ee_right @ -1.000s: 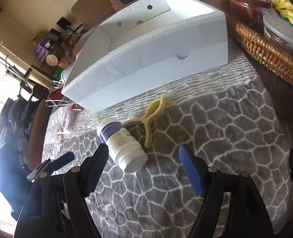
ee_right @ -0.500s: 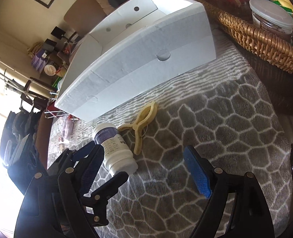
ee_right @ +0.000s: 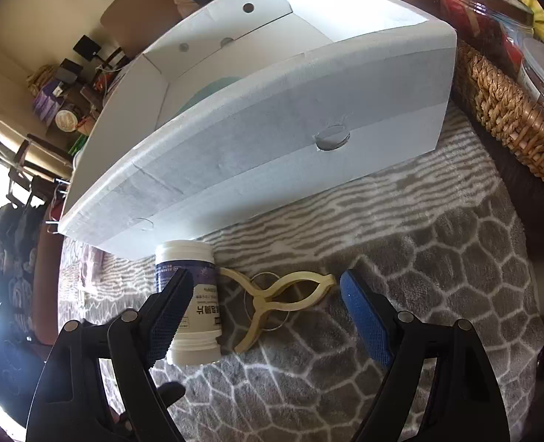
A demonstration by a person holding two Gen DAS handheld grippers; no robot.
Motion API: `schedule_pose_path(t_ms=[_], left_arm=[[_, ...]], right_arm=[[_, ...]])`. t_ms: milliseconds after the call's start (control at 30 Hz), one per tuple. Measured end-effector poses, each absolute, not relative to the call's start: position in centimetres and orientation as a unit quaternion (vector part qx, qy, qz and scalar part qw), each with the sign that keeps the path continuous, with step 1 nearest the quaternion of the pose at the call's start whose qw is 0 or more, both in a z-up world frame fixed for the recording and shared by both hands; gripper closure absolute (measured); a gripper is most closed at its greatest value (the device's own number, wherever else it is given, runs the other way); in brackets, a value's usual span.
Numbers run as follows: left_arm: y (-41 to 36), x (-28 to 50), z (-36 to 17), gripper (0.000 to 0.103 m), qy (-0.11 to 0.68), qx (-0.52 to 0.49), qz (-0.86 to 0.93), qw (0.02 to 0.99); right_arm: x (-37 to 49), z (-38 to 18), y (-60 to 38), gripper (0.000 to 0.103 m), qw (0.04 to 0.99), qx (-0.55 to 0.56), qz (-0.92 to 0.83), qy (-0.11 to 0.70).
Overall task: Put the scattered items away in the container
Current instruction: 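Grasp the white bottle with the left gripper while the right gripper grasps the yellow clothespin, then carry the white bottle and yellow clothespin over the box and release both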
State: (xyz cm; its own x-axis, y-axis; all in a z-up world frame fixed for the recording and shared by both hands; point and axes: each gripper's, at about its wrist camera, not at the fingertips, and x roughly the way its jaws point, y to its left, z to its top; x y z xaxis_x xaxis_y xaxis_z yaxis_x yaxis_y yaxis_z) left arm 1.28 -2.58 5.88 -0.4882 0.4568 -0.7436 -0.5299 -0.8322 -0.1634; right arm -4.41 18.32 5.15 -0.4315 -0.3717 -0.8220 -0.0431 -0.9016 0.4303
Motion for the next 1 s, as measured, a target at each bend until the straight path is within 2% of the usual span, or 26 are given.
schedule_pose_path(t_ms=[167,267,333,367,400,433,467,500,600,667,700,767,1000], left_arm=[[-1.9,-0.9,4.9,0.005,-0.001,-0.461,0.847,0.264],[-1.3,-1.9,3.6,0.005,-0.005,-0.481,0.844,0.237],[-0.9,-2.4,2.5,0.01,-0.004,-0.5,0.837,0.222],[-0.9,-2.4,2.1,0.014,-0.008,-0.504,0.835,0.222],[-1.1,-2.2,1.8,0.025,-0.016,-0.502,0.836,0.22],[-1.4,-2.0,1.9,0.042,-0.018,-0.494,0.841,0.218],[-1.6,-1.9,1.8,0.052,-0.017,-0.495,0.841,0.218],[-1.8,-1.8,1.8,0.057,-0.014,-0.495,0.842,0.215],[-2.2,-2.2,1.9,0.057,-0.018,-0.502,0.835,0.223],[-2.3,-2.0,2.0,0.057,-0.017,-0.502,0.837,0.218],[-2.6,-1.9,2.1,0.057,-0.021,-0.501,0.838,0.216],[-3.0,-1.8,2.1,0.057,-0.037,-0.503,0.835,0.219],[-5.2,0.3,5.3,0.058,-0.058,-0.485,0.839,0.24]], right_arm=[[-4.3,4.4,17.2,0.019,0.075,0.527,-0.838,-0.119],[-4.0,4.1,18.0,0.02,0.066,0.525,-0.842,-0.106],[-3.9,3.7,18.4,0.02,0.071,0.531,-0.838,-0.107],[-3.9,3.5,18.5,0.02,0.075,0.533,-0.836,-0.106],[-4.1,3.5,18.4,0.02,0.079,0.535,-0.835,-0.103],[-4.2,3.5,18.1,0.02,0.081,0.535,-0.835,-0.098],[-4.2,3.5,17.7,0.02,0.082,0.535,-0.836,-0.091],[-4.3,3.5,17.3,0.02,0.082,0.536,-0.836,-0.082],[-4.4,3.1,15.5,0.019,0.074,0.538,-0.839,-0.03],[-4.1,3.1,14.5,0.026,0.075,0.528,-0.846,0.004],[-3.9,3.3,14.3,0.039,0.081,0.523,-0.848,0.005],[-3.6,3.5,13.9,0.042,0.078,0.522,-0.849,0.013],[-2.0,5.4,16.4,0.043,0.107,0.511,-0.849,-0.078]])
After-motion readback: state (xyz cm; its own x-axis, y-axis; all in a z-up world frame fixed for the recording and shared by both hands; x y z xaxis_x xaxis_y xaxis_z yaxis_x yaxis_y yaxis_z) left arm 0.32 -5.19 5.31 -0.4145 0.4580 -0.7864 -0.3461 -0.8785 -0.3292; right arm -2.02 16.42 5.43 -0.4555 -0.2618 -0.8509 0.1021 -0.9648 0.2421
